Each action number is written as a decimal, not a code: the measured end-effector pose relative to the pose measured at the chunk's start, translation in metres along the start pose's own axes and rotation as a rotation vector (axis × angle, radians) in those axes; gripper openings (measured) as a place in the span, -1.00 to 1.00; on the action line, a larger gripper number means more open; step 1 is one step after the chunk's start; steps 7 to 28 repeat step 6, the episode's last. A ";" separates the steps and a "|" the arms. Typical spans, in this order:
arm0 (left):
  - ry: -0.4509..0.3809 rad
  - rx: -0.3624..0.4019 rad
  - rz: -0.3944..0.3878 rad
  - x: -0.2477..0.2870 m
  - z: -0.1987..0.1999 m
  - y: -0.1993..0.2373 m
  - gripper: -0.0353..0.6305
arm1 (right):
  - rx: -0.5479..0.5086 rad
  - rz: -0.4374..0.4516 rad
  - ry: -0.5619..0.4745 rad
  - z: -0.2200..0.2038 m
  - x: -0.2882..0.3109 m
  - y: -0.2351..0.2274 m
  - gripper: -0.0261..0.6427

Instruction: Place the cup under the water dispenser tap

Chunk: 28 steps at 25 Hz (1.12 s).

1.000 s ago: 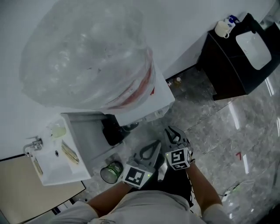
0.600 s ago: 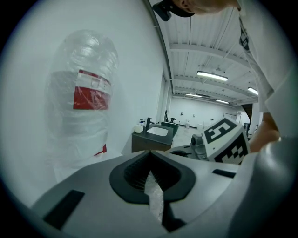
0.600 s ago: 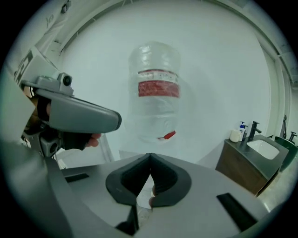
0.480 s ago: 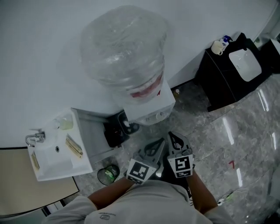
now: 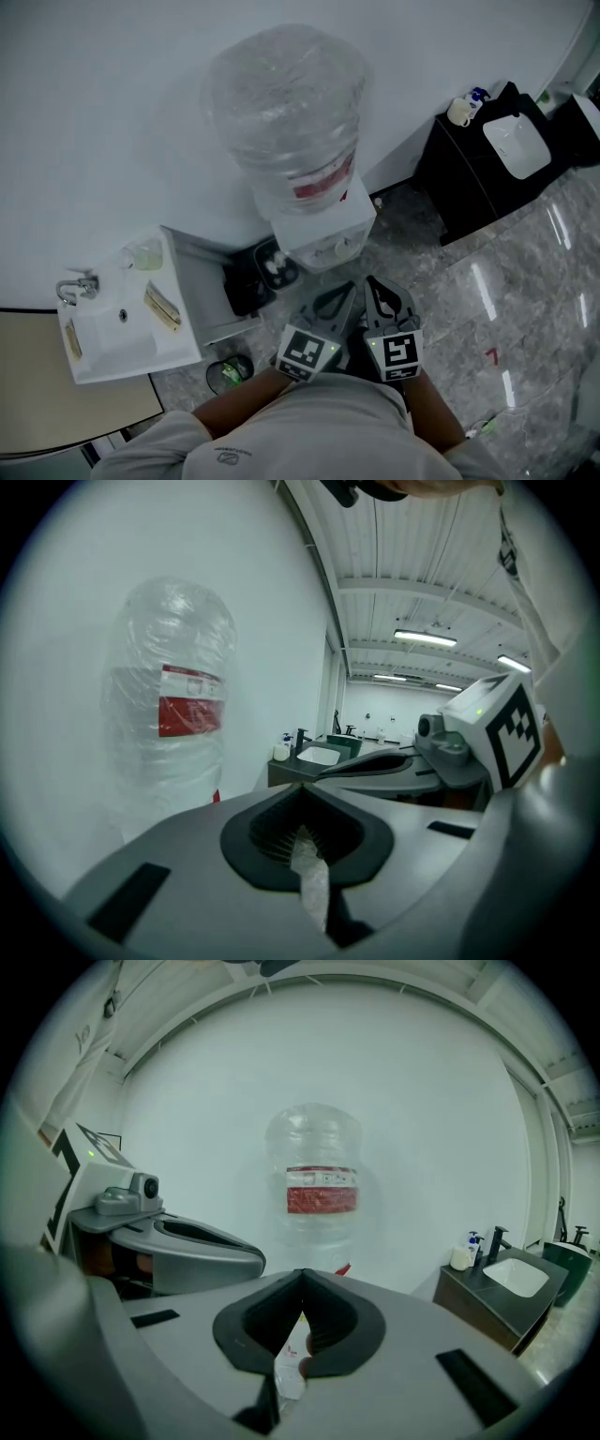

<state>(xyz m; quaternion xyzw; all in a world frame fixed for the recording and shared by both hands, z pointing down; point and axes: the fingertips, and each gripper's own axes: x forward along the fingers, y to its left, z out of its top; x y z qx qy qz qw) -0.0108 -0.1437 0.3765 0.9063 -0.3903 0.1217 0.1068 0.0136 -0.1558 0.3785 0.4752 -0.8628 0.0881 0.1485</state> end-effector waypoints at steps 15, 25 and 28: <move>-0.010 -0.007 0.000 -0.003 0.001 -0.002 -0.88 | 0.009 -0.003 -0.012 0.004 -0.004 0.002 -0.87; -0.010 -0.007 0.000 -0.003 0.001 -0.002 -0.88 | 0.009 -0.003 -0.012 0.004 -0.004 0.002 -0.87; -0.010 -0.007 0.000 -0.003 0.001 -0.002 -0.88 | 0.009 -0.003 -0.012 0.004 -0.004 0.002 -0.87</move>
